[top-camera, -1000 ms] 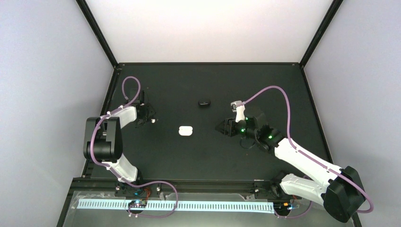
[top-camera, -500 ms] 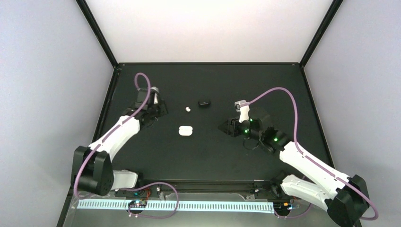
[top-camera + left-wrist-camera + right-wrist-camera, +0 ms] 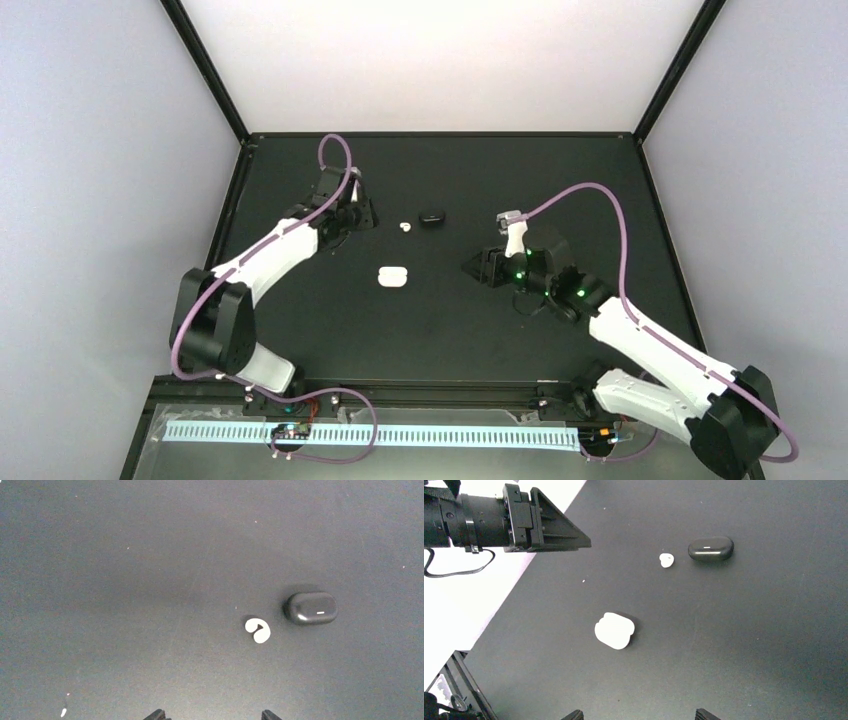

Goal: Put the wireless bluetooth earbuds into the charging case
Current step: Pick up the charging case at the center of the board.

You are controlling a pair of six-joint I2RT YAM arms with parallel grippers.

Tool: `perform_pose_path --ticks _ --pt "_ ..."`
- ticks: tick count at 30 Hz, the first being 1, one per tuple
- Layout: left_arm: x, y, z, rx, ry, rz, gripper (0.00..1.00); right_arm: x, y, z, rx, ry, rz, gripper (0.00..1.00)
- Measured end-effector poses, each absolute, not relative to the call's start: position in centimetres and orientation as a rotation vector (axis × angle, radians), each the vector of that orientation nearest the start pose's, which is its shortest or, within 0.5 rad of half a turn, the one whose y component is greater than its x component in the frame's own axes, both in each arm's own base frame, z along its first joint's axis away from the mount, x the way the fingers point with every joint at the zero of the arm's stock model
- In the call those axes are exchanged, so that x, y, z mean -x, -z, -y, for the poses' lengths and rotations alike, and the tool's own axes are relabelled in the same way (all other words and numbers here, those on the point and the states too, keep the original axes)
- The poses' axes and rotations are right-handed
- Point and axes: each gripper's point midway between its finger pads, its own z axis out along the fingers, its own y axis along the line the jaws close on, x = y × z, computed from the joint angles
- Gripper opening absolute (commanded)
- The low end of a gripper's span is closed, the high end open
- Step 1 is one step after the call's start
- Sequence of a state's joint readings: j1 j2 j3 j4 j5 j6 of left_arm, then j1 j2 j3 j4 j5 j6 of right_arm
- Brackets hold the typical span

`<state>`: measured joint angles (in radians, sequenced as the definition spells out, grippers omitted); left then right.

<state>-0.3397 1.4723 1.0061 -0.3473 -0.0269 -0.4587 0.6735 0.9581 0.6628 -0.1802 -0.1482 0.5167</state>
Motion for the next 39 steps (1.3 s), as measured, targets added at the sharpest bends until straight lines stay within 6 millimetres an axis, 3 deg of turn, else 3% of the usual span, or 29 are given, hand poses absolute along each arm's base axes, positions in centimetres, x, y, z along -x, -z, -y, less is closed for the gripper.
perform_pose_path --ticks 3,9,13,17,26,39 --pt "-39.5 -13.6 13.6 0.144 0.347 -2.417 0.61 -25.2 -19.5 -23.4 0.266 -0.861 -2.178 0.57" --pt "-38.3 -12.1 14.7 0.147 0.446 -2.461 0.65 -26.1 -17.2 -25.3 0.295 -0.885 -2.261 0.56" --pt "-33.9 -9.2 14.0 0.18 0.507 -2.517 0.79 -26.5 -14.4 -27.5 0.336 -0.912 -2.351 0.56" --pt "-30.4 -7.3 13.9 0.191 0.586 -2.547 0.82 -26.9 -12.6 -30.0 0.352 -0.971 -2.413 0.56" --pt "-31.1 -6.0 15.3 0.236 0.764 -2.548 0.8 -29.4 -8.5 -34.2 0.28 -1.092 -2.522 0.56" --pt "-30.0 -4.9 15.4 0.244 0.815 -2.554 0.79 -31.0 -4.8 -36.1 0.295 -1.062 -2.61 0.54"
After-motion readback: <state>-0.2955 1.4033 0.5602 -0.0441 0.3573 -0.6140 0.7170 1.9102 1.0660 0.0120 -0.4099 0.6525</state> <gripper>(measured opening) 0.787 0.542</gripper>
